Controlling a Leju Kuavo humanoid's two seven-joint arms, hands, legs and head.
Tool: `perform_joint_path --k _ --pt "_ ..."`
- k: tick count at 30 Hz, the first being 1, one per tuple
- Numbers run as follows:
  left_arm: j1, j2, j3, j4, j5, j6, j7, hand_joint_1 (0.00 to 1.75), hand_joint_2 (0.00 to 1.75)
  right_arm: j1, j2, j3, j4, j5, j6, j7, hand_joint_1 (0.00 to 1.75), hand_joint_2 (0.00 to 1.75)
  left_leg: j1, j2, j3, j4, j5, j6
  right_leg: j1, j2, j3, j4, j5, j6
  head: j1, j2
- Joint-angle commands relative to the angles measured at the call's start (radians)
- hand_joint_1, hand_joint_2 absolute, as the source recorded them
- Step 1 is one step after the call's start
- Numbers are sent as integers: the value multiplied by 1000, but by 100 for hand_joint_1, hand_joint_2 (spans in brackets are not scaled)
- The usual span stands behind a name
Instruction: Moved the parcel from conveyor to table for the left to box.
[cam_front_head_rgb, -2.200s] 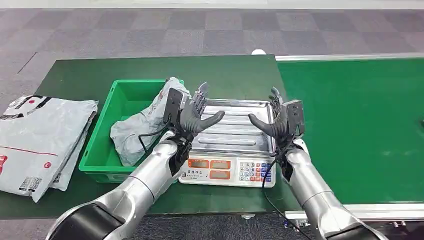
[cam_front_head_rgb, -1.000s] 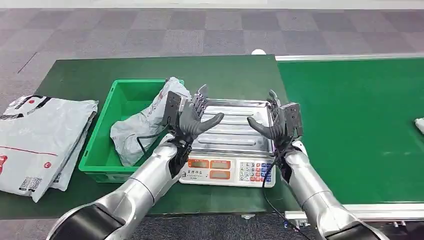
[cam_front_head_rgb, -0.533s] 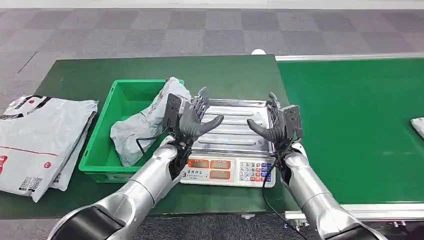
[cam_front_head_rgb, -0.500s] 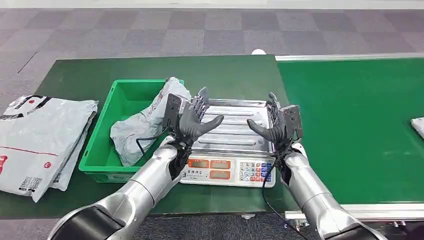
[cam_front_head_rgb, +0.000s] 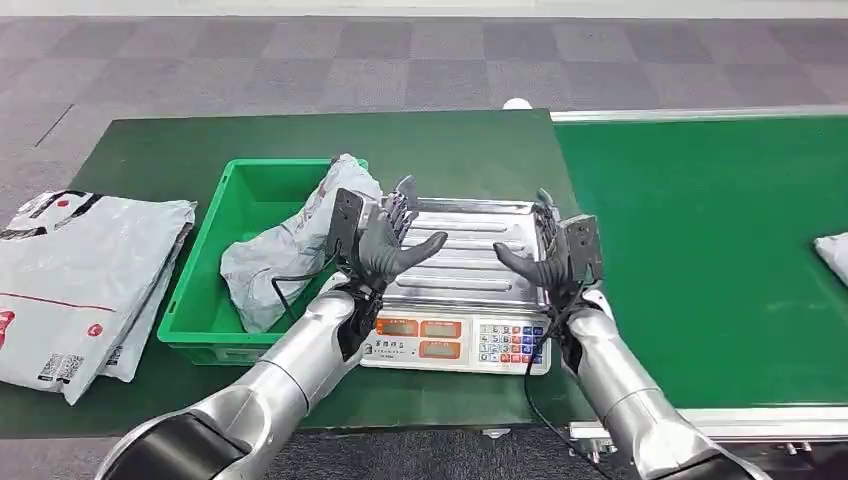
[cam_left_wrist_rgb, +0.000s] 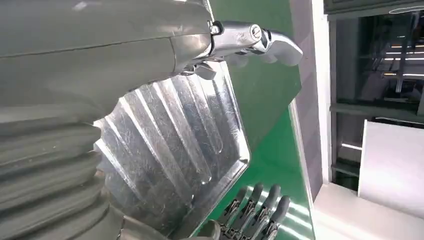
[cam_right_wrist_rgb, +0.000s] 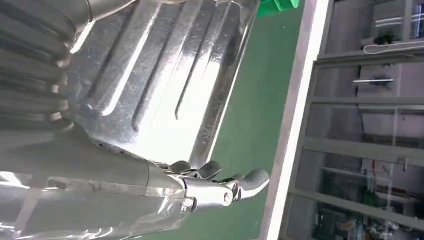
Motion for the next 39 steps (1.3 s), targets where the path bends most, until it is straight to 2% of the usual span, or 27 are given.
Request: perform_joint_path --k 1,15,23,25,30,31,33,34,39 --pt "-20 13 -5 60 -3 -9 2 0 175 10 -10 -3 26 23 -8 0 0 175 0 0 3 -2 0 0 1 0 3 -2 1 -1 0 0" --pt "-15 15 -4 64 0 -11 -2 0 175 11 -7 -10 32 33 -4 -1 0 175 0 1 2 -2 0 0 0 1 2 -2 1 -1 0 0" --pt "9 44 1 56 1 19 -42 0 175 -36 39 10 114 49 10 -12 0 175 0 4 2 -2 0 0 0 4 1 -1 1 -1 0 0" --pt "14 75 21 51 9 41 -67 0 175 -88 78 38 158 63 26 -18 0 175 0 4 1 -1 0 0 0 4 1 -1 1 -1 0 0" --pt "35 174 62 45 25 10 -114 0 175 -177 181 61 187 91 41 5 0 175 0 14 3 -2 -1 -1 0 14 -2 0 3 -2 0 0" --pt "44 177 74 45 29 20 -133 0 175 -190 195 59 193 103 44 10 0 175 0 11 1 -2 -1 -1 0 11 -3 1 2 -1 0 0" --pt "76 182 102 26 36 48 -161 0 175 -208 223 58 206 133 61 27 0 175 1 16 4 -4 0 -2 1 16 -2 1 3 -3 0 0" --pt "89 183 110 15 37 54 -168 0 175 -216 232 59 213 142 64 33 0 175 0 11 2 -3 0 -1 1 11 -3 1 2 -2 0 0" --pt "113 183 139 -32 11 91 -175 0 175 -246 267 44 233 169 85 48 0 175 2 9 5 -5 2 -3 2 9 1 -1 2 -3 0 0"
